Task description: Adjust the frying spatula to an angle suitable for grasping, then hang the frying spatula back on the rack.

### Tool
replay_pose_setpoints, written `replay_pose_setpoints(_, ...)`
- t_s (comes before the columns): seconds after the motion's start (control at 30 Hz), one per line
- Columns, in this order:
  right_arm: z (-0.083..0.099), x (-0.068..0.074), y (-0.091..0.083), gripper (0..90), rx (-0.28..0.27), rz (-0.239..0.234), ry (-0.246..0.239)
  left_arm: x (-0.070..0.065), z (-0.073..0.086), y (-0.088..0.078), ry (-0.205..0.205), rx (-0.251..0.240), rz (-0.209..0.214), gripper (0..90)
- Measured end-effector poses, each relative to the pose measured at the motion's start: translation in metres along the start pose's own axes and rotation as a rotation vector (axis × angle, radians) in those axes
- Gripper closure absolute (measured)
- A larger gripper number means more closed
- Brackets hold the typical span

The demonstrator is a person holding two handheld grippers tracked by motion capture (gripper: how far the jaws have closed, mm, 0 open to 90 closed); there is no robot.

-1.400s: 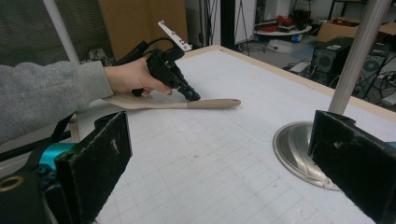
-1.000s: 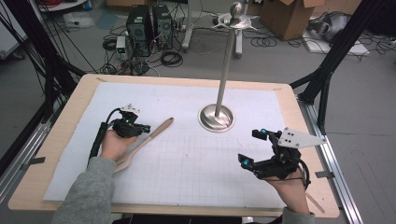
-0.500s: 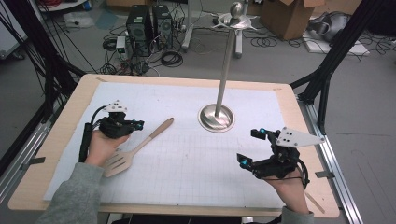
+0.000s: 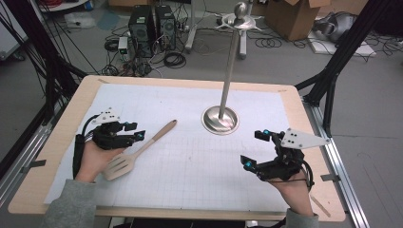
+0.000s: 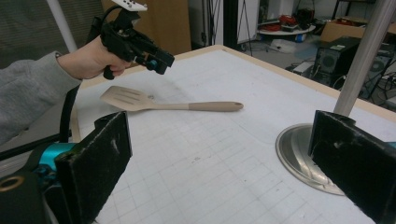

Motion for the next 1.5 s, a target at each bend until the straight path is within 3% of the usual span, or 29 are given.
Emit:
replay_pose_setpoints(0.1, -0.001, 0.0, 0.0, 5.0, -0.002, 0.001, -0.002, -0.003, -0.005, -0.007, 0.03, -0.03, 0.011, 35.2)
replay_pose_setpoints(0.23, -0.001, 0.002, -0.002, 5.0, -0.005, -0.003, -0.001, -0.009, -0.007, -0.015, 0.02, -0.039, 0.055, 23.7)
replay_pose_setpoints(0.3, -0.001, 0.002, -0.002, 5.0, -0.009, -0.002, -0.01, -0.011, -0.006, -0.021, 0.036, -0.052, 0.049, 18.9)
replay_pose_setpoints(0.37, -0.001, 0.003, -0.004, 5.1, -0.005, -0.004, -0.002, -0.012, -0.004, -0.026, 0.024, -0.057, 0.048, 11.1)
replay_pose_setpoints(0.5, -0.001, 0.004, -0.005, 5.0, -0.01, -0.004, -0.009, -0.008, -0.002, -0.032, 0.009, -0.06, 0.06, 10.7)
replay_pose_setpoints(0.67, 0.0, 0.003, -0.005, 5.0, -0.003, -0.001, -0.002, -0.009, -0.001, -0.032, -0.024, -0.056, 0.113, 10.7)
replay_pose_setpoints(1.03, 0.001, 0.004, -0.004, 5.0, -0.001, -0.006, -0.003, -0.007, 0.003, -0.031, 0.0, -0.046, 0.1, 11.0)
replay_pose_setpoints(1.5, 0.003, 0.006, -0.006, 5.1, 0.013, -0.01, -0.007, -0.009, 0.009, -0.016, 0.008, -0.013, 0.121, 11.2)
Point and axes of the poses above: each handheld gripper's, and its own axes: y roughly forward along the jaws, z roughly out of its underside, x roughly to its left, the point moved 6 cm from there along y, roughly forward along the jaws, and after that the axes turned 2 degrees about y, right-handed, at the moved point
